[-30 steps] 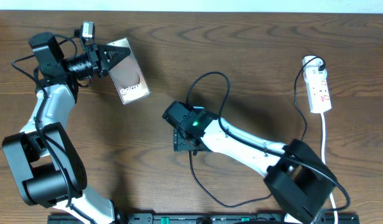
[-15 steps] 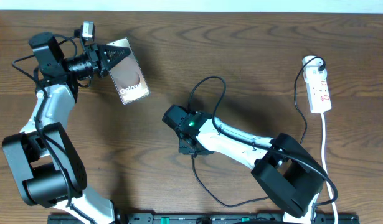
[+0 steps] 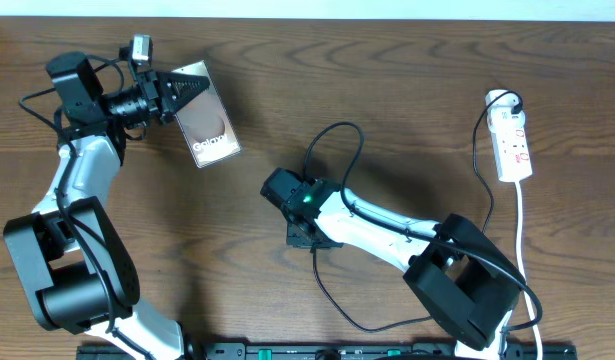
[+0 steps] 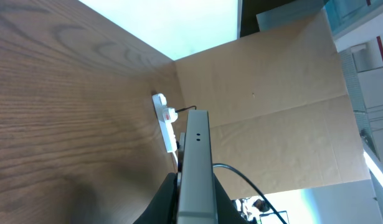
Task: Plug charger to phone and switch on socket
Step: 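Lower the right gripper to the black cable and grasp its plug end, then lift the cable plug with the right gripper toward the phone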
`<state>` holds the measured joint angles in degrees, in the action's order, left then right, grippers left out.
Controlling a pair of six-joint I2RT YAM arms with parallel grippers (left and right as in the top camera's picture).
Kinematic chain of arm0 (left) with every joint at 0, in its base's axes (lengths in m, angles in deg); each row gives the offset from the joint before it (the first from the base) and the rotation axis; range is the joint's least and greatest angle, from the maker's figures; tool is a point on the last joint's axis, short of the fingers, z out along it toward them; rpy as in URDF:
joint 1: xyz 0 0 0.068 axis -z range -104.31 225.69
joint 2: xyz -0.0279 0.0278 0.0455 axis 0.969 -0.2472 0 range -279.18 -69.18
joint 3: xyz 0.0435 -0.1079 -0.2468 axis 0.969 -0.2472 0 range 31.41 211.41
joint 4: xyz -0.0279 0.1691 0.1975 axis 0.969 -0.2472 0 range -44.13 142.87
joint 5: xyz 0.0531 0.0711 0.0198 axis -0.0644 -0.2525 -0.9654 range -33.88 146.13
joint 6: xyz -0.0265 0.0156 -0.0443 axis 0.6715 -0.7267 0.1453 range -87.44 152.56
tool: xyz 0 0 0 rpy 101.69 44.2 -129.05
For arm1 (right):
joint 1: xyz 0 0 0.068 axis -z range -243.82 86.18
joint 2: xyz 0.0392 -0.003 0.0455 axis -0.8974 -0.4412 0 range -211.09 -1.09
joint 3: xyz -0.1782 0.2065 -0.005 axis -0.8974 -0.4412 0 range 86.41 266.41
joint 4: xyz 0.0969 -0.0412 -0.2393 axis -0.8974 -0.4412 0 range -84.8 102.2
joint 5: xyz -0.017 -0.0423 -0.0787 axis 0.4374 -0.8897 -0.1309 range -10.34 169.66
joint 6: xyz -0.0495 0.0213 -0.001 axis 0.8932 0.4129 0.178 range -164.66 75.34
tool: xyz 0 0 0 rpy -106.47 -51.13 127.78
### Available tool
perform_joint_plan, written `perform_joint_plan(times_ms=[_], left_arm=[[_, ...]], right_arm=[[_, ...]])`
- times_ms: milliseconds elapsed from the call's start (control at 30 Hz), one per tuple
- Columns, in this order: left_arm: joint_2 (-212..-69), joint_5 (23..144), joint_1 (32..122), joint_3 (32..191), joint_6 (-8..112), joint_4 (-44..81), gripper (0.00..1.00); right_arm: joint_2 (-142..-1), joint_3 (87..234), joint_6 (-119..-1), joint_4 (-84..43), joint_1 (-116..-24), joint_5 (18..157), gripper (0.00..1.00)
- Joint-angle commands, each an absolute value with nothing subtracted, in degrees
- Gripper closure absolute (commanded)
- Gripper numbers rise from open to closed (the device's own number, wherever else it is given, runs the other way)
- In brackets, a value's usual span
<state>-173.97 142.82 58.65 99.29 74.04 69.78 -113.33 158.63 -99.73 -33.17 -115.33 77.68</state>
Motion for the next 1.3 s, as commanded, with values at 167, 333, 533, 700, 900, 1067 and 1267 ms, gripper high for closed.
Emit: perform_joint_plan(times_ms=[167,333,533,700,900,1067,1267], left_arm=[[-173.23,143.96,58.52,99.88,73.27,69.91,0.93],[-173.23,143.98,58.52,99.88,73.29,69.89,0.93],[-173.23,143.98,58.52,99.88,73.29,69.89,0.93],[-173.23,144.00,58.52,99.88,73.29,69.89,0.92],[-173.23,144.00,58.52,99.88,73.27,69.89,0.93],[-173.23,144.02,58.52,99.88,73.29,69.89,0.93],[-173.23,143.98,58.52,99.88,73.27,69.93,0.93]], right_arm=[[-113.73,159.53,-102.96,-31.02,-114.71,76.81,0.78],[-114.05,159.49,-104.25,-30.43,-114.71,76.79,0.85],[-115.76,159.49,-104.40,-30.19,-113.99,78.36,0.99],[-115.74,159.60,-102.04,-29.23,-113.38,80.74,0.99],[-115.74,159.86,-85.23,-22.54,-107.92,100.70,0.99],[-115.74,159.84,-56.43,-6.98,-101.45,145.02,0.99],[-115.76,159.77,-42.77,0.84,-97.40,157.55,0.99]])
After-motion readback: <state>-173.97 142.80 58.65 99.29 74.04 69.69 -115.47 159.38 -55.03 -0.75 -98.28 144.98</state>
